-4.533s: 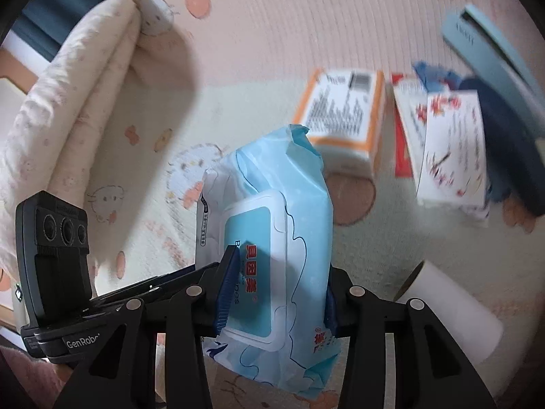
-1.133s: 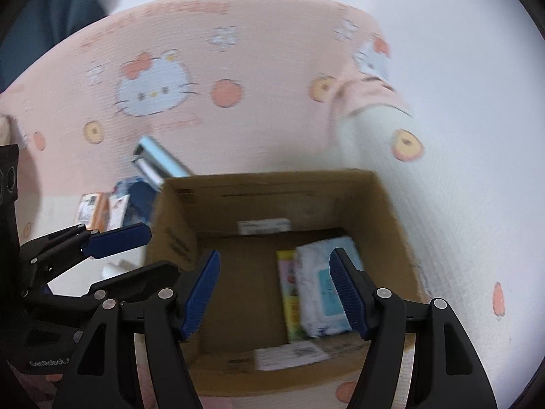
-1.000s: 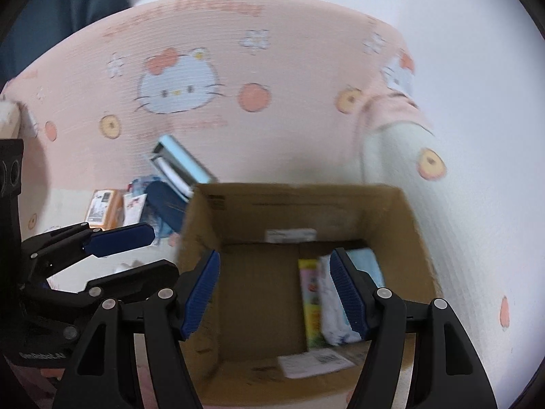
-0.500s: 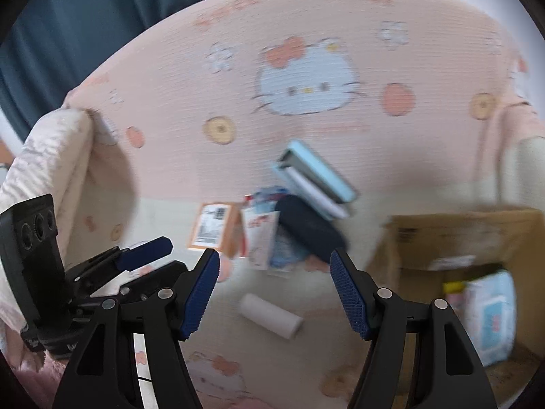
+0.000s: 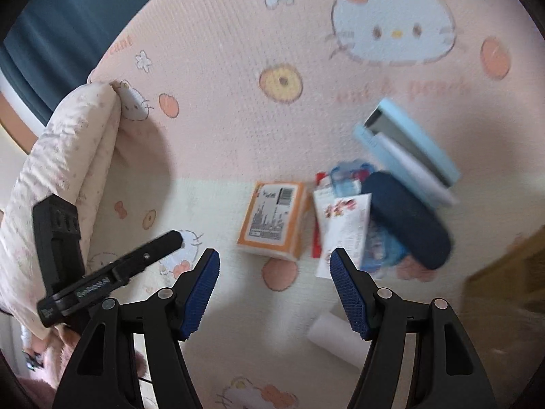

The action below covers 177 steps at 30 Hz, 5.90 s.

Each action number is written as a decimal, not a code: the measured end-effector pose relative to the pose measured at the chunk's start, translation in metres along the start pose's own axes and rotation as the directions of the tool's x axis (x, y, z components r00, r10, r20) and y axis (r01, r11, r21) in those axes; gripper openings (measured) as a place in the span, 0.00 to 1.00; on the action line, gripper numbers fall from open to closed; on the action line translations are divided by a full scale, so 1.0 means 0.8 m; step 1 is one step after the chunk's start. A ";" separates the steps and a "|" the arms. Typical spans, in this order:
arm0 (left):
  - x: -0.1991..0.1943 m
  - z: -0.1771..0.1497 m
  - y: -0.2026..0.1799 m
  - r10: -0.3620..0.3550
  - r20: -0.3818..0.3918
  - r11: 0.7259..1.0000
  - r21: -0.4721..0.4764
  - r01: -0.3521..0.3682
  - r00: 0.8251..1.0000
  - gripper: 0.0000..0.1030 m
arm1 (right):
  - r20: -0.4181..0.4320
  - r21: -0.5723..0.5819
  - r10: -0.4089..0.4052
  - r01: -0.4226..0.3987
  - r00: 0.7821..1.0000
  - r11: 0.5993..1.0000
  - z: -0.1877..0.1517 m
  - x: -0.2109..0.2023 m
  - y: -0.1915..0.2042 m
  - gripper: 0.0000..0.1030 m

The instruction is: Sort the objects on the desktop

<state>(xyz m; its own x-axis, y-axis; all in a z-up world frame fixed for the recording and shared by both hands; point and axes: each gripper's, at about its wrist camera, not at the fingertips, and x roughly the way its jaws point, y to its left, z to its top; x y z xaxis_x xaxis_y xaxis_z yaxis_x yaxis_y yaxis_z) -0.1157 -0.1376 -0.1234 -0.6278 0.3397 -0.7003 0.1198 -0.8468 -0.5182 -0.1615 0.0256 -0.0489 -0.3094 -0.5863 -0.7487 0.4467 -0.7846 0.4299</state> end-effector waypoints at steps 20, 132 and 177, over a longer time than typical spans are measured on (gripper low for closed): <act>0.096 -0.013 0.061 -0.018 -0.021 0.987 -0.157 0.014 1.000 0.55 | -0.085 0.229 0.193 -0.170 0.977 0.958 -0.015 0.166 -0.059 0.64; 0.036 -0.062 -0.018 -0.008 -0.003 0.995 0.100 0.008 1.000 0.37 | 0.013 -0.018 0.082 -0.081 0.997 0.997 -0.070 0.078 -0.015 0.45; 0.079 -0.088 0.045 -0.061 -0.055 0.992 -0.114 0.054 0.997 0.37 | -0.062 0.180 0.116 -0.104 0.991 0.978 -0.079 0.153 -0.048 0.45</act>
<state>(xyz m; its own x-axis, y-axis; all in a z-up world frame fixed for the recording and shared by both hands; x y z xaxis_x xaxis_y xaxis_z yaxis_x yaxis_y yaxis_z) -0.0972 -0.1176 -0.2208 -0.5904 0.4126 -0.6937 0.1727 -0.7750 -0.6079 -0.1636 -0.0033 -0.1893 -0.2030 -0.6600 -0.7233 0.3177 -0.7431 0.5890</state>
